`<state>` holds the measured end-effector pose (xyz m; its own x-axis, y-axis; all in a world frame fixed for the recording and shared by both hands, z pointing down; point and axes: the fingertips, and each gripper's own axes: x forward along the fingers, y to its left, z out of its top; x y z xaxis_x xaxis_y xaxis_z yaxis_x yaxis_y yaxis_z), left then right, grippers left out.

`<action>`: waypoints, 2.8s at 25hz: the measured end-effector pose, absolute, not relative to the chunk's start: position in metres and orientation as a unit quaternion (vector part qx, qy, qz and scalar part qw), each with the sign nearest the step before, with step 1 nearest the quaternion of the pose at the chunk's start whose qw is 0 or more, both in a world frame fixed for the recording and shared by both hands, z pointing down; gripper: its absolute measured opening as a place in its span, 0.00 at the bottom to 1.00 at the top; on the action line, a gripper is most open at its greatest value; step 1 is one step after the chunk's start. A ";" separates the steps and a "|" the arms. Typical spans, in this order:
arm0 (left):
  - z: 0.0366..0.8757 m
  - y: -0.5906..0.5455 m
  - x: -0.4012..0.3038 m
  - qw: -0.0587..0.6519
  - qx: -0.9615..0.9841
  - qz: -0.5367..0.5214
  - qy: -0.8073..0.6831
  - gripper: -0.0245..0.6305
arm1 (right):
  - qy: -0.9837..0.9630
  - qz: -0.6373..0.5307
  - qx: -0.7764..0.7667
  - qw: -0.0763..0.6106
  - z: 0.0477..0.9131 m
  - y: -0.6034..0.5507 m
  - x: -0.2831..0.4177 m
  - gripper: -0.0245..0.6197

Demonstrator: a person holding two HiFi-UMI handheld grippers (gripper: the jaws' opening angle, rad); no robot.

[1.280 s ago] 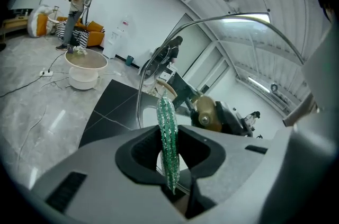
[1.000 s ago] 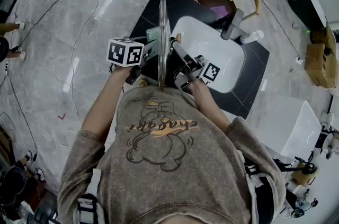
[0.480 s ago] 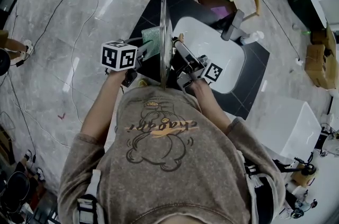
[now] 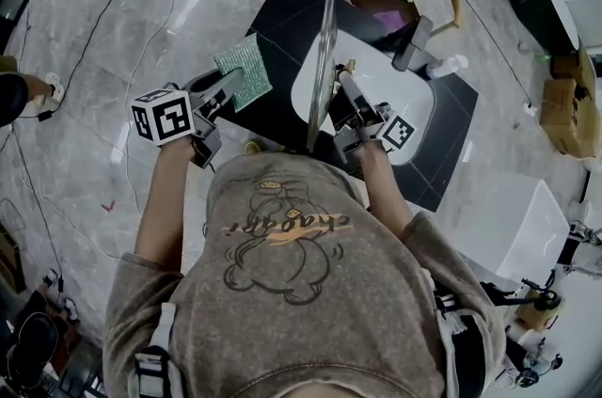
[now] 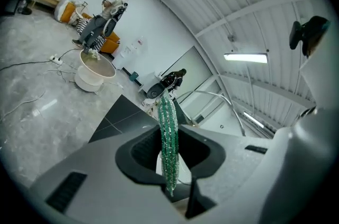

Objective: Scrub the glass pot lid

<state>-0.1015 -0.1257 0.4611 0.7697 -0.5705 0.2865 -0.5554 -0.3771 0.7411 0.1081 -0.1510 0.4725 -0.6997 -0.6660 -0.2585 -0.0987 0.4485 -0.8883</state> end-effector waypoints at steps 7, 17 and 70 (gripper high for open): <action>0.440 -0.116 -0.120 0.417 0.839 -0.023 -0.349 0.17 | 0.822 -0.423 -0.290 0.248 0.466 -0.149 0.121 0.32; 0.425 -0.110 -0.129 0.407 0.841 -0.039 -0.354 0.17 | 0.828 -0.379 -0.395 0.123 0.486 -0.159 0.119 0.32; 0.462 -0.106 -0.154 0.441 0.800 -0.028 -0.406 0.17 | 0.834 -0.193 -0.398 -0.330 0.645 -0.238 -0.012 0.32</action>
